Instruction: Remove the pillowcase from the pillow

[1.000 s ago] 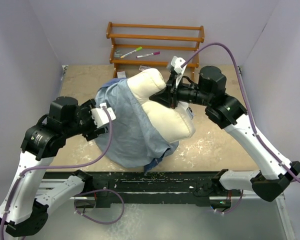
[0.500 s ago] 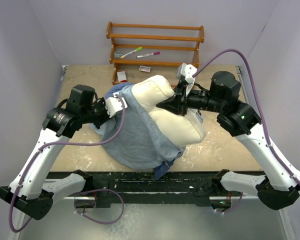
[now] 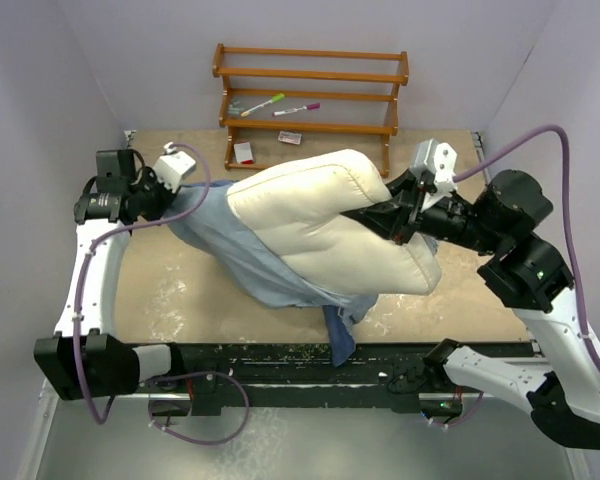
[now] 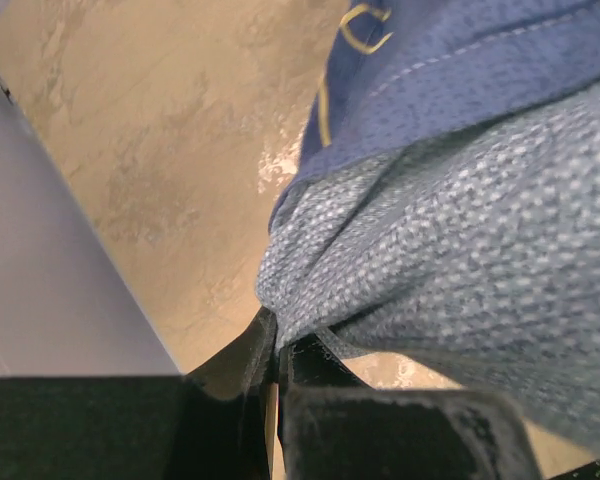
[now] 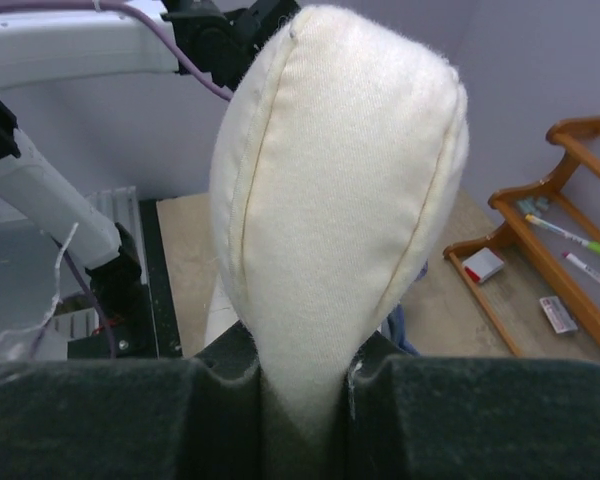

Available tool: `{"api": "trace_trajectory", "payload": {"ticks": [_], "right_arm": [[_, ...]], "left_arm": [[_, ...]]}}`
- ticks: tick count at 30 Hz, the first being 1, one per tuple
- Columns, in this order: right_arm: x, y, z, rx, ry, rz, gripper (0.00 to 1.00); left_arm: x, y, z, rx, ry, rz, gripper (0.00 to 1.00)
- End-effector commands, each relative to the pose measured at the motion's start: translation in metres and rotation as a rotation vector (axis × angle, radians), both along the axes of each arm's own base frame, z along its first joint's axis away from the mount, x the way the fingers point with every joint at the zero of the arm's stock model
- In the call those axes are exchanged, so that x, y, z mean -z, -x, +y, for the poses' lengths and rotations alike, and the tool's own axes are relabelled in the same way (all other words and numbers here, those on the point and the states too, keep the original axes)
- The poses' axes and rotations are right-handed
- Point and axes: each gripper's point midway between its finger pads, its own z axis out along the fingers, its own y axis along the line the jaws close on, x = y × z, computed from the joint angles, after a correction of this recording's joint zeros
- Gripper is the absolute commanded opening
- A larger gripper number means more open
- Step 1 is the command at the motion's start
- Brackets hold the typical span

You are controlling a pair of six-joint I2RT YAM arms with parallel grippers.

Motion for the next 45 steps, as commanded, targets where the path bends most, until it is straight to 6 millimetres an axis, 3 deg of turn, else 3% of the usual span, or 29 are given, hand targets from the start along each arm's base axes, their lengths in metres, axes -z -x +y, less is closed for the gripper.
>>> {"api": "trace_trajectory", "payload": {"ticks": [1,6,11,17,21,24,27,30,34,35,36,39,40,42,45], "right_arm": [[-0.121,0.030,-0.042,0.086,-0.330,-0.339,0.00],[-0.151,0.040,-0.072,0.184,-0.469,-0.400,0.00],[-0.167,0.044,-0.102,0.297,-0.554,-0.433,0.00],[-0.173,0.042,-0.135,0.446,-0.607,-0.426,0.00],[-0.168,0.027,-0.158,0.598,-0.614,-0.378,0.00],[-0.160,0.023,-0.161,0.630,-0.577,-0.370,0.00],[-0.151,0.019,-0.154,0.620,-0.525,-0.359,0.00],[-0.142,0.006,-0.157,0.685,-0.473,-0.331,0.00],[-0.109,-0.032,-0.177,0.918,-0.312,-0.253,0.00],[-0.093,-0.045,-0.183,0.999,-0.241,-0.220,0.00],[-0.077,-0.056,-0.191,1.080,-0.171,-0.194,0.00],[-0.035,-0.074,-0.209,1.256,0.001,-0.140,0.00],[-0.025,-0.077,-0.212,1.290,0.037,-0.134,0.00],[-0.014,-0.080,-0.220,1.347,0.091,-0.139,0.00],[-0.018,-0.085,-0.233,1.461,0.154,-0.169,0.00]], "left_arm": [[0.004,-0.025,0.053,-0.100,-0.075,-0.060,0.00],[0.011,-0.032,0.088,-0.179,-0.089,-0.055,0.00],[0.013,-0.035,0.119,-0.248,-0.094,-0.053,0.00],[0.017,-0.031,0.156,-0.271,-0.138,-0.056,0.00],[0.018,-0.029,0.183,-0.320,-0.195,-0.068,0.00],[0.015,-0.027,0.194,-0.347,-0.205,-0.066,0.00],[0.004,-0.026,0.185,-0.324,-0.172,-0.085,0.00],[-0.020,-0.027,0.166,-0.302,-0.080,-0.128,0.00],[-0.060,-0.032,0.131,-0.250,0.102,-0.146,0.04],[-0.066,-0.033,0.120,-0.220,0.146,-0.136,0.18],[-0.070,-0.032,0.105,-0.180,0.191,-0.115,0.44],[-0.078,-0.028,0.068,-0.100,0.270,-0.069,0.94],[-0.081,-0.026,0.058,-0.081,0.279,-0.064,1.00],[-0.088,-0.021,0.042,-0.045,0.295,-0.067,0.99],[-0.101,-0.014,0.028,-0.014,0.323,-0.079,0.99]]}}
